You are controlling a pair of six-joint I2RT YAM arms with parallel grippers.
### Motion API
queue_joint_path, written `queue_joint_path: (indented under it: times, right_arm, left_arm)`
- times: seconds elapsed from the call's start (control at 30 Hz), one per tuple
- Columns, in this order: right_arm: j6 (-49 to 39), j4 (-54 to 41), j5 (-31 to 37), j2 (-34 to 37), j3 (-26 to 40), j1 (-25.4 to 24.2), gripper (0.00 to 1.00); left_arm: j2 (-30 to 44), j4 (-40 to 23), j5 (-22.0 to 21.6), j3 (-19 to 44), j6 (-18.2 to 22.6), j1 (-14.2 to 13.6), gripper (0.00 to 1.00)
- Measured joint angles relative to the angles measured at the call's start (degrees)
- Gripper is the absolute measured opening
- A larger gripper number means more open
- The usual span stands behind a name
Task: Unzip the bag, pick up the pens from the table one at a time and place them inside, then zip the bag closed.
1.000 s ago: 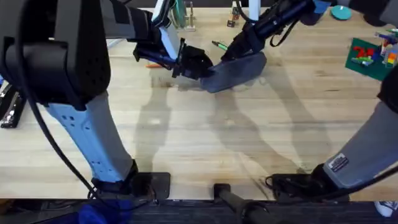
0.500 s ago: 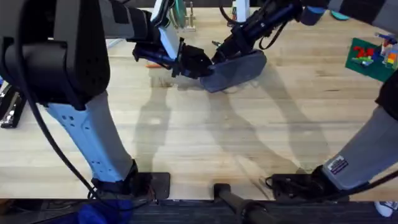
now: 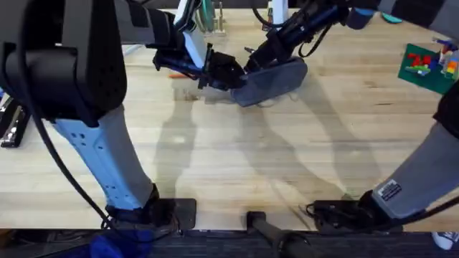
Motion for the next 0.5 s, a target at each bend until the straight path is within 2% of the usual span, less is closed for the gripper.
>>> queue_joint_path:
  times: [0.1, 0.13, 0.23, 0.3, 0.33, 0.43, 0.5]
  right_arm:
    - [0.0, 0.0, 0.0, 0.0, 0.0, 0.0, 0.037]
    - [0.2, 0.0, 0.0, 0.0, 0.0, 0.0, 0.061]
    - [0.1, 0.7, -0.3, 0.0, 0.0, 0.4, 0.444]
    - [0.2, 0.8, -0.5, 0.0, 0.0, 0.8, 0.484]
    - [0.3, 0.8, -0.5, 0.0, 0.0, 0.9, 0.522]
    - [0.3, 0.5, -0.5, 0.0, 0.0, 1.2, 0.945]
    - [0.2, 0.3, -0.5, 0.0, 0.0, 1.2, 0.991]
  left_arm:
    - [0.0, 0.0, 0.0, 0.0, 0.0, 0.0, 0.072]
    - [0.0, 0.0, 0.0, 0.0, 0.0, 0.0, 0.134]
    - [0.0, 0.0, 0.1, 0.0, 0.0, -0.4, 0.578]
    - [0.0, 0.0, 0.1, 0.0, 0.0, -0.7, 0.877]
    - [0.0, 0.0, 0.1, 0.0, -0.2, -0.8, 0.961]
    - [0.0, 0.0, 0.1, 0.0, -0.2, -0.9, 0.994]
    - [0.0, 0.0, 0.0, 0.0, -0.2, -0.9, 0.993]
